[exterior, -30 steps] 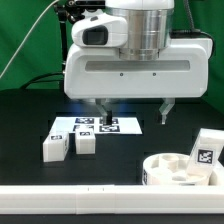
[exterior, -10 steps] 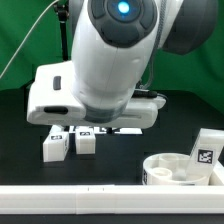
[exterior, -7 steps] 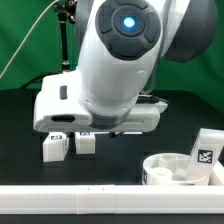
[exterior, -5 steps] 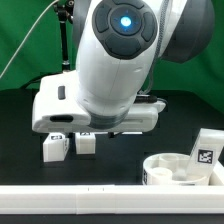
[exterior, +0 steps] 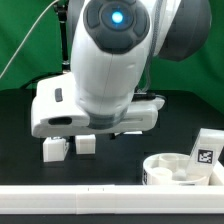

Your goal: Assemble stool

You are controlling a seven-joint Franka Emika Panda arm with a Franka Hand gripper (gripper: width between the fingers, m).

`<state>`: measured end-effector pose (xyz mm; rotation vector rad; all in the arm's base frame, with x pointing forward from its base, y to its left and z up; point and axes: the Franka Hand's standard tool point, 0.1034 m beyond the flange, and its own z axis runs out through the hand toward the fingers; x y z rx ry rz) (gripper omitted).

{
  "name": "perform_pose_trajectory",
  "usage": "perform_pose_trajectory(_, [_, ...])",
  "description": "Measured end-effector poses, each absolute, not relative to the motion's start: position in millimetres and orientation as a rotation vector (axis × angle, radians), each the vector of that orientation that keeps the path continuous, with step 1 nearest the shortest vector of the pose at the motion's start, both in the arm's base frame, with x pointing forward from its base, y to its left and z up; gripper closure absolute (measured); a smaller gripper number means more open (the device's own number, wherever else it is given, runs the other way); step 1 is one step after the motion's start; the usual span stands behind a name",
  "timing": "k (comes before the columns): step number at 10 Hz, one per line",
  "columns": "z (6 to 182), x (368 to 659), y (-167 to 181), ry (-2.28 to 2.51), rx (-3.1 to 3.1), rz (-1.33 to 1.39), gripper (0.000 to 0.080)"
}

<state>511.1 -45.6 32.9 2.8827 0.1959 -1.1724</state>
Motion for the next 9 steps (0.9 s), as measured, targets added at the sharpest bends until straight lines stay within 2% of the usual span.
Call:
perform_pose_trajectory(4, [32.6, 504.0, -46.7, 0.183, 2.861, -1.223, 0.0150])
perform_pose_trajectory(5, [33.8, 494.3, -45.6, 0.158, 2.791, -1.365, 0.0150])
perform_pose_trajectory(6, [30.2, 496.3, -42.2, 0.157, 2.736, -1.460, 0.0150])
perform_pose_trajectory(9, [32.6, 507.1, -41.5, 0.164, 2.739, -1.445, 0.0150])
